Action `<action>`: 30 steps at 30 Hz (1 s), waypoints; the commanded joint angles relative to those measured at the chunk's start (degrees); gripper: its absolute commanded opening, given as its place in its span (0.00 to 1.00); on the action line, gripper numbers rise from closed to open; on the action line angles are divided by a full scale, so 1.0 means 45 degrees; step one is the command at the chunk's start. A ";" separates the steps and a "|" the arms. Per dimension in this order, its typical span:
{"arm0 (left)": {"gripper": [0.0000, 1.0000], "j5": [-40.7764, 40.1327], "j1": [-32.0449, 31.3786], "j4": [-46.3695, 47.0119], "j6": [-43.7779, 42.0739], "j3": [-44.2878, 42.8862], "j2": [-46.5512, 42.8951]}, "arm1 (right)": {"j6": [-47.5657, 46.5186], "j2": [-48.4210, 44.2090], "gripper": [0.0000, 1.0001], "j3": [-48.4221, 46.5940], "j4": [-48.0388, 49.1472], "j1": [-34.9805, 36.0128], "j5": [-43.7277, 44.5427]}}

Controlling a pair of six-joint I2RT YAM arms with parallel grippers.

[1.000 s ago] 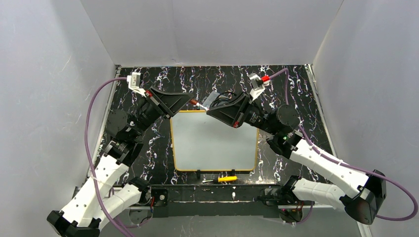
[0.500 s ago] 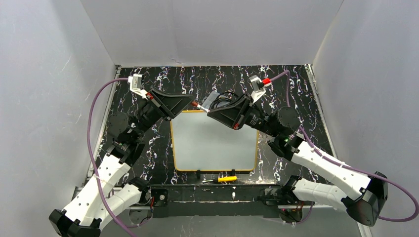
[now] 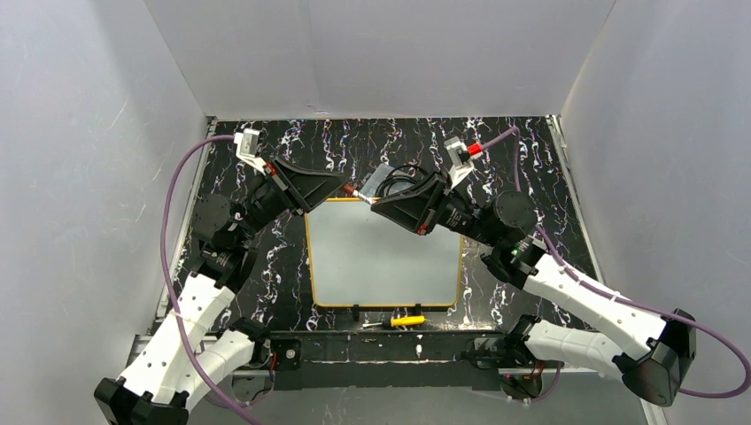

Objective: Write a sentence on the whiteboard
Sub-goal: Open the whiteboard marker from the pen cap, then place the pen cap at the center of the board.

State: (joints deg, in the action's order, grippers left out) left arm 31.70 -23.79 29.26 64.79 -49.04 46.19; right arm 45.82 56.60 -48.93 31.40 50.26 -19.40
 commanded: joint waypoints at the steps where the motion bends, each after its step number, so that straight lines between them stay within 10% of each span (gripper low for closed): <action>1: 0.00 -0.2415 0.0812 0.1689 -0.0254 -0.0941 -0.0381 | -0.0513 -0.0955 0.01 -0.0111 -0.0932 -0.0056 -0.0610; 12: 0.00 -0.3946 0.1022 0.2901 0.0360 0.0221 -0.0910 | -0.0538 -0.1401 0.01 0.0148 -0.0748 -0.0056 -0.0415; 23: 0.00 -0.6700 0.1683 -1.0448 -0.8338 -0.3508 -0.0565 | -0.3065 -0.2685 0.01 -0.0552 -0.4766 -0.0056 0.1978; 30: 0.00 -0.8946 0.2438 -1.2984 -0.9316 -0.1263 0.0393 | -0.3937 -0.3683 0.01 -0.0574 -0.5988 -0.0056 0.3414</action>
State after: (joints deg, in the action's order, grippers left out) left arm -0.58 -14.17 -16.21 28.82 -61.39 45.12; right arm 31.99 41.91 -48.97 7.01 49.89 -8.69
